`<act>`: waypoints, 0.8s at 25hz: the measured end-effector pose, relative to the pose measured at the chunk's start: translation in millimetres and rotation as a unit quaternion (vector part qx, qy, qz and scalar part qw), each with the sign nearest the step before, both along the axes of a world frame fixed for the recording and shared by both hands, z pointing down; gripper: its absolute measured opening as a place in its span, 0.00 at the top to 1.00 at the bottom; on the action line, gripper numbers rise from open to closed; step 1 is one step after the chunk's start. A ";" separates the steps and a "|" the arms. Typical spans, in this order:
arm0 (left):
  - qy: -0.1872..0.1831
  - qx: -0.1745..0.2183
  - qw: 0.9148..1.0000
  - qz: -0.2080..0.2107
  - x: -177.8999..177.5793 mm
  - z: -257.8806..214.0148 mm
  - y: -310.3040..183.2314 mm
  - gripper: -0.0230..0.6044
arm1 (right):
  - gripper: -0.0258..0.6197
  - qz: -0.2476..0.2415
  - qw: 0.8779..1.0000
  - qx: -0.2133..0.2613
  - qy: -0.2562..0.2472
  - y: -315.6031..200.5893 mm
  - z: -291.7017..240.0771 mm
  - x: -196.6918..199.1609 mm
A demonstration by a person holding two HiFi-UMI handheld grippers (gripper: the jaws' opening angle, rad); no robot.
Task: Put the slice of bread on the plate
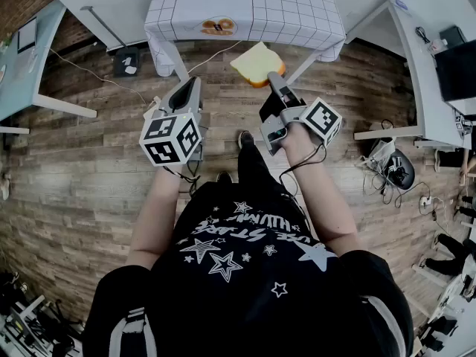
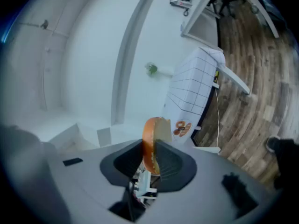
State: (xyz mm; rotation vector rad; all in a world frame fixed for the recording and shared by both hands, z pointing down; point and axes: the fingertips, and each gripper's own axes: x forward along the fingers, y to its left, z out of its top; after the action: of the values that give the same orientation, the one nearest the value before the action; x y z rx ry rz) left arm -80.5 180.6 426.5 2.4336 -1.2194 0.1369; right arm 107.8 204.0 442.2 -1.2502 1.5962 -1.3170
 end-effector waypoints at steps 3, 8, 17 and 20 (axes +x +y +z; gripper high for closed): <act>-0.010 0.010 1.000 0.002 2.6 -1.8 -1.2 0.95 | 0.82 -0.049 0.990 0.006 0.129 -0.8 -5.7 -15.2; -0.006 0.006 1.000 0.002 5.7 -1.2 -4.5 0.95 | 0.82 -0.090 0.971 0.016 0.220 -6.4 -12.2 -32.7; -0.003 -0.011 1.000 -0.004 5.5 16.1 -15.0 0.95 | 0.82 -0.125 0.926 0.040 0.354 -19.7 -10.8 -42.1; -0.002 -0.014 1.000 -0.011 4.5 20.7 -24.8 0.95 | 0.82 -0.134 0.916 0.051 0.374 -30.3 -10.8 -41.9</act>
State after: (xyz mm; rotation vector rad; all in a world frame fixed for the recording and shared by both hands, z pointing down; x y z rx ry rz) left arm -76.0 155.8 447.2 2.3959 -1.2362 0.1507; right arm 65.9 173.7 431.4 -1.6242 2.4019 -0.9193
